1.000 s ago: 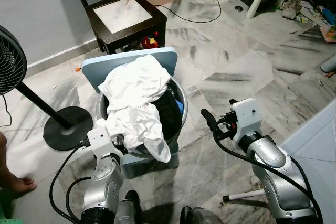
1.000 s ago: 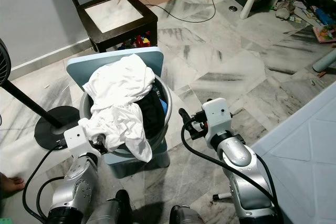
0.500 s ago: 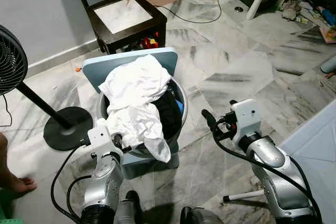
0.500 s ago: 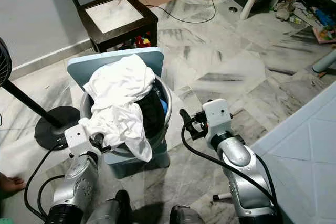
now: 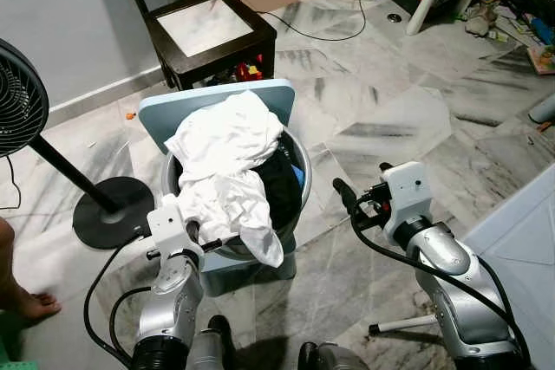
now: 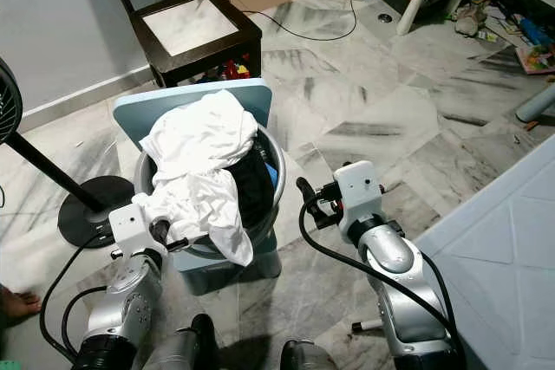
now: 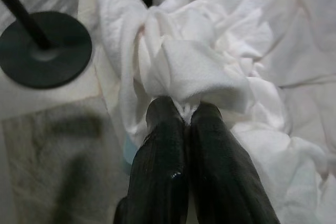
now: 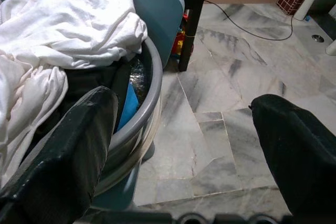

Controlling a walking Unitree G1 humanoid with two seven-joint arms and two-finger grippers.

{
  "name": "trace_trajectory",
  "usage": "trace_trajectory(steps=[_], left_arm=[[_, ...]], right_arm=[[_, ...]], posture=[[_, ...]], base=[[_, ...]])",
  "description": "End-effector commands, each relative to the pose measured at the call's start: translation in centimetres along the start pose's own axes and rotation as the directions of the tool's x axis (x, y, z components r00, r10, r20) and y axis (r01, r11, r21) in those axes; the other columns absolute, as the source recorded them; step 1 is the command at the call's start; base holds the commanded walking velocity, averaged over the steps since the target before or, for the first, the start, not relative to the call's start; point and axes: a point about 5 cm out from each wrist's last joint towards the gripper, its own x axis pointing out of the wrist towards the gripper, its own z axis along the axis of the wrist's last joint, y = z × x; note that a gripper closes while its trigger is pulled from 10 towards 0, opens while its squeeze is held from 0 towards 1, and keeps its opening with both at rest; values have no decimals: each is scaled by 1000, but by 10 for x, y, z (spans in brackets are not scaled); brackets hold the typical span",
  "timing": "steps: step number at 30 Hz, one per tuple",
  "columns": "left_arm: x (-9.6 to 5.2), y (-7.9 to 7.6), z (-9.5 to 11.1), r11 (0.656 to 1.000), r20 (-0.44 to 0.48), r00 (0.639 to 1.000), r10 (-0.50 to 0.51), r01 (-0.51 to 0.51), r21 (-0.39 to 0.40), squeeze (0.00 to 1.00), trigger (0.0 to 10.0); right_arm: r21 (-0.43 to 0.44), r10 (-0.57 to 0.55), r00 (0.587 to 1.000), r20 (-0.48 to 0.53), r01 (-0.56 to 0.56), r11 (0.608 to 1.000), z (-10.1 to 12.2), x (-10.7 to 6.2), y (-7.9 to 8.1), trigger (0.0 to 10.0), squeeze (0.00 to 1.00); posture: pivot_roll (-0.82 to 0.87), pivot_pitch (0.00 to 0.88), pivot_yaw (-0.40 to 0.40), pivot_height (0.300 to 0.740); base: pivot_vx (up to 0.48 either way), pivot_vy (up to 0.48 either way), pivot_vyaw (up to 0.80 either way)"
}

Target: Hang hanger

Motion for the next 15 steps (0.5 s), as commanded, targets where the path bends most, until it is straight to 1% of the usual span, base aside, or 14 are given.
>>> trace_trajectory(steps=[1, 3, 4, 6, 7, 8, 9, 10, 11, 15], left_arm=[[0, -11, 3, 994, 0, 998, -65, 64, 91, 0, 0], [0, -14, 6, 988, 6, 996, -88, 86, 131, 0, 0], [0, -18, 8, 979, 6, 993, -117, 114, 171, 0, 0], [0, -21, 10, 970, 2, 990, -141, 137, 200, 0, 0], [0, -23, 10, 960, -7, 987, -161, 158, 230, 0, 0], [0, -23, 10, 960, -7, 987, -161, 158, 230, 0, 0], [-1, -29, 8, 931, -30, 977, -213, 212, 298, 0, 0], [-2, -31, 8, 921, -40, 973, -228, 229, 317, 0, 0], [-4, -36, 5, 899, -69, 962, -266, 273, 343, 0, 0], [-7, -41, 0, 866, -110, 945, -310, 328, 377, 0, 0]], right_arm=[[1, -23, 1000, -16, 23, 1000, -5, -2, -4, 10000, 0], [1, -23, 1000, -16, 23, 1000, -5, -2, -4, 10000, 0], [0, -24, 1000, -15, 24, 1000, -5, -2, -4, 10000, 0], [0, -24, 1000, -15, 24, 1000, -5, -2, -4, 10000, 0], [0, -24, 1000, -14, 24, 1000, -5, -2, -4, 10000, 0], [0, -24, 1000, -14, 24, 1000, -5, -2, -4, 10000, 0], [1, -24, 1000, -13, 24, 1000, -4, -1, -4, 10000, 0], [1, -24, 1000, -13, 24, 1000, -4, -1, -3, 10000, 0], [1, -22, 1000, -12, 22, 1000, -4, 0, -3, 10000, 0], [2, -20, 1000, -10, 20, 1000, -4, 1, -2, 10000, 0]], posture=[[-77, 250, -43, 740], [-77, 249, -43, 740], [-77, 249, -43, 740], [-76, 246, -43, 740], [-76, 246, -43, 740], [-76, 246, -43, 740], [-74, 247, -43, 740], [-74, 247, -43, 740], [-74, 247, -43, 740], [-71, 244, -43, 740]], base=[[0, 0, 0], [0, 0, 0], [0, 0, 0], [0, 0, 0], [0, 0, 0], [0, 0, 0], [0, 0, 0], [0, 0, 0], [0, 0, 0], [0, 0, 0]])
